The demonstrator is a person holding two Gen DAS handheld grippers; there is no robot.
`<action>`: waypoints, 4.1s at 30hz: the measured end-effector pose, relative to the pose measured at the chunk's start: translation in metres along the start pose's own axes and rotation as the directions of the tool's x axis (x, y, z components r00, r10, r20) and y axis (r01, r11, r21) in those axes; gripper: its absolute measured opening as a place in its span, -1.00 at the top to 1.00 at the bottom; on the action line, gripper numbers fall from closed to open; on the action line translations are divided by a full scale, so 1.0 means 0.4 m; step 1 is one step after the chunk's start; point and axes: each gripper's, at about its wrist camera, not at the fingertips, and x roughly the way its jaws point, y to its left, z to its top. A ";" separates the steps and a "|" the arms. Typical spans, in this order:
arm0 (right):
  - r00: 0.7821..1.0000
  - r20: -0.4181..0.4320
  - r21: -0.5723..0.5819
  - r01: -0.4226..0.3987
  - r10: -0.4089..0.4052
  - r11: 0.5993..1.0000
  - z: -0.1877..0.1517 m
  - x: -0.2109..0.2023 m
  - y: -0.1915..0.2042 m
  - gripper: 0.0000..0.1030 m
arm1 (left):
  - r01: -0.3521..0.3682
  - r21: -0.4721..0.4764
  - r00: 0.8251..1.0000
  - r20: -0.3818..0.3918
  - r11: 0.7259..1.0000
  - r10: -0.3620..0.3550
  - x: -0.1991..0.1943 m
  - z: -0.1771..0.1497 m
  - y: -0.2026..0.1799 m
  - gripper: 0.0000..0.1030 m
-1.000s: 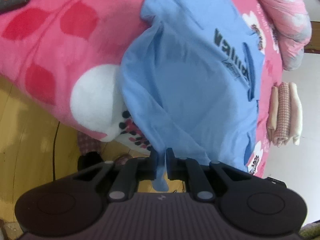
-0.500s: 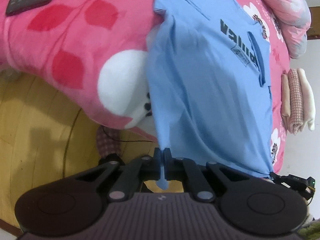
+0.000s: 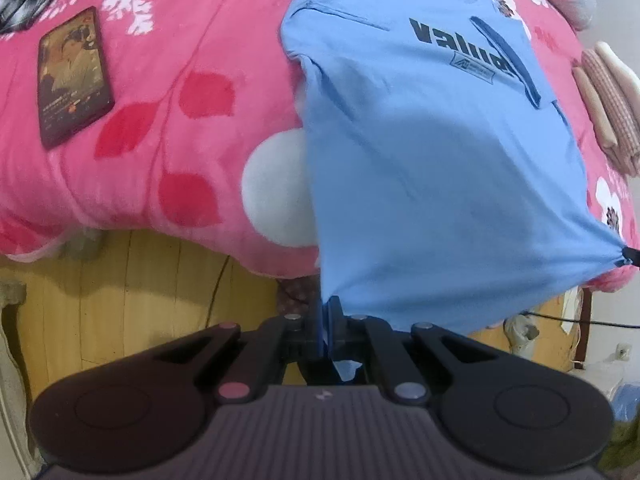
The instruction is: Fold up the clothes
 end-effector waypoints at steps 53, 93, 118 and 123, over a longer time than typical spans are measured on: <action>0.858 0.434 0.211 -0.392 0.274 0.895 0.611 0.301 0.340 0.86 | 0.543 -0.356 0.809 0.467 0.761 -0.358 0.155 0.790 0.234 0.32; 0.993 -0.033 -0.967 -0.002 0.114 -0.256 -0.051 0.853 1.216 0.69 | -0.104 0.044 0.910 0.407 0.994 0.077 0.168 0.641 -0.001 0.15; 0.923 -0.380 -0.925 -0.381 0.068 -0.001 0.095 0.955 1.271 0.24 | 0.035 0.120 0.939 0.335 0.992 -0.074 0.147 0.604 0.022 0.22; 0.909 -0.413 -0.908 -0.416 0.061 0.050 0.118 0.960 1.269 0.92 | 0.049 0.170 0.967 0.241 0.984 -0.089 0.138 0.509 0.005 0.17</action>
